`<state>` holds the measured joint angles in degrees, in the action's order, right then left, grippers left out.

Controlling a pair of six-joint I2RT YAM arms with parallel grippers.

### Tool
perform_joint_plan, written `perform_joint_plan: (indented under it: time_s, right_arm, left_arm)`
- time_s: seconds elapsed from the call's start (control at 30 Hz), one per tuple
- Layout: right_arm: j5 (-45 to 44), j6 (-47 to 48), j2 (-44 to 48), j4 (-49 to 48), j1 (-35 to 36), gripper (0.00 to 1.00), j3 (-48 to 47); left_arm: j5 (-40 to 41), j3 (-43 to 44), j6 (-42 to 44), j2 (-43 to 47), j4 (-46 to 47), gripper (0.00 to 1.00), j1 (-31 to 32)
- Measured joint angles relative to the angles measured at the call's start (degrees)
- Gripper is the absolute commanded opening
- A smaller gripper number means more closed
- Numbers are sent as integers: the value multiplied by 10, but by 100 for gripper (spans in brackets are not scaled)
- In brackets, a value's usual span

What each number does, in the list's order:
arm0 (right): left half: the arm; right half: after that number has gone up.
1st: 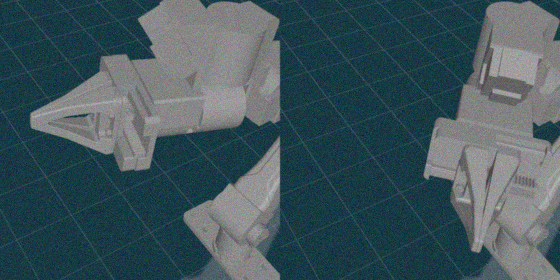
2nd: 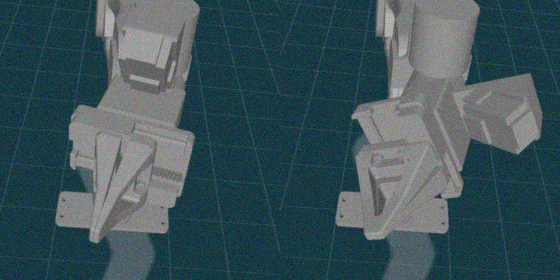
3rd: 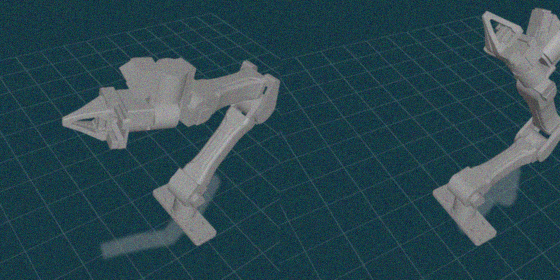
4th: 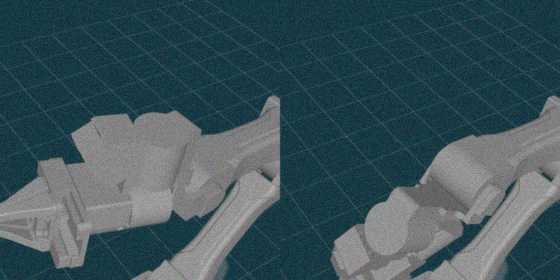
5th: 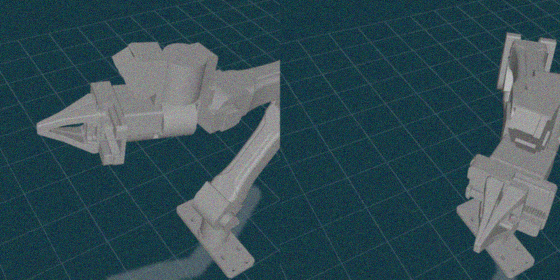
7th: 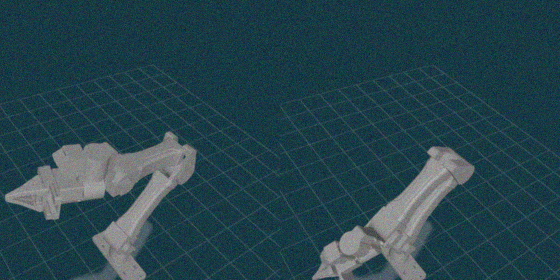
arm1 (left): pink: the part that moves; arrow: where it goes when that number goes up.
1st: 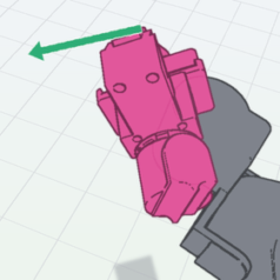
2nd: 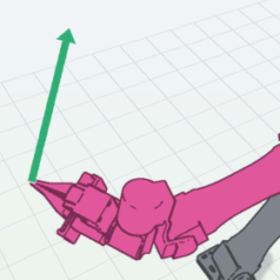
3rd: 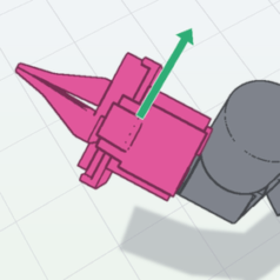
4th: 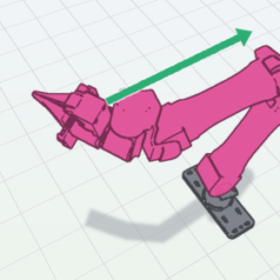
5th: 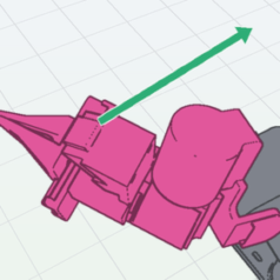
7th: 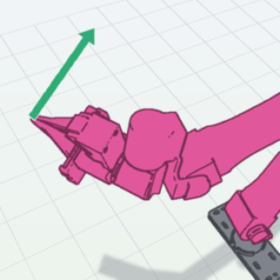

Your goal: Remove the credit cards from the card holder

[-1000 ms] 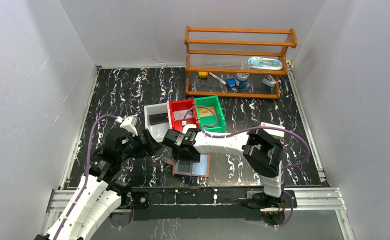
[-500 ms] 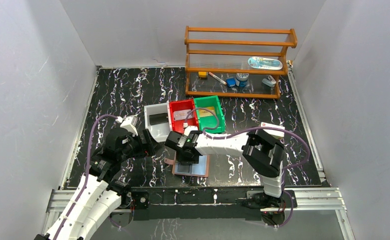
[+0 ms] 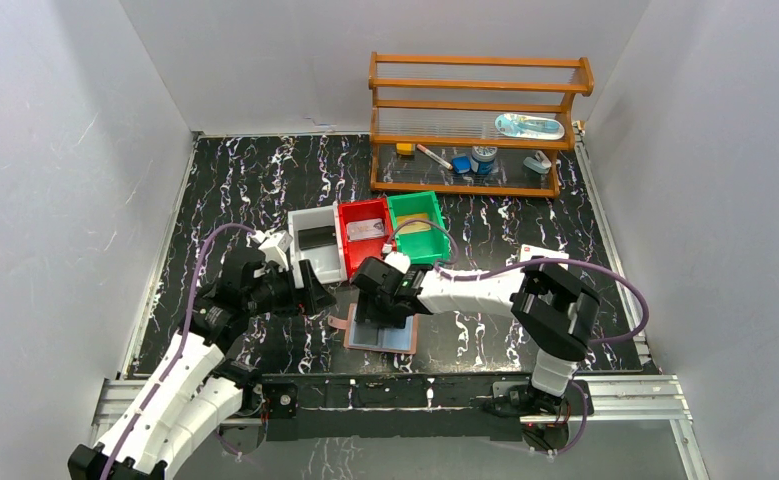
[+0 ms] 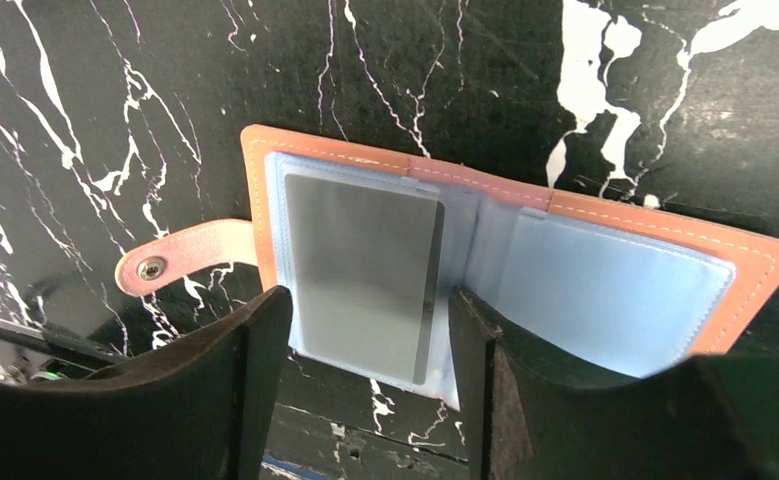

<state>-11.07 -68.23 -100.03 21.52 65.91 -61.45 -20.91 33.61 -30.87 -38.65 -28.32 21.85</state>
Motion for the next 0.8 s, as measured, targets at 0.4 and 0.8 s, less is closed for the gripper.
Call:
perform_joint_plan:
  time_s: [0.4,0.8]
  right_arm:
    - [-62,11,-44,130,40,71,-149]
    - [-96,-3,-83,210,47,73,-175]
  left_arm:
    - [88,3,-2,77,-21,78,0]
    - [141,6,-7,102,-35,79,0]
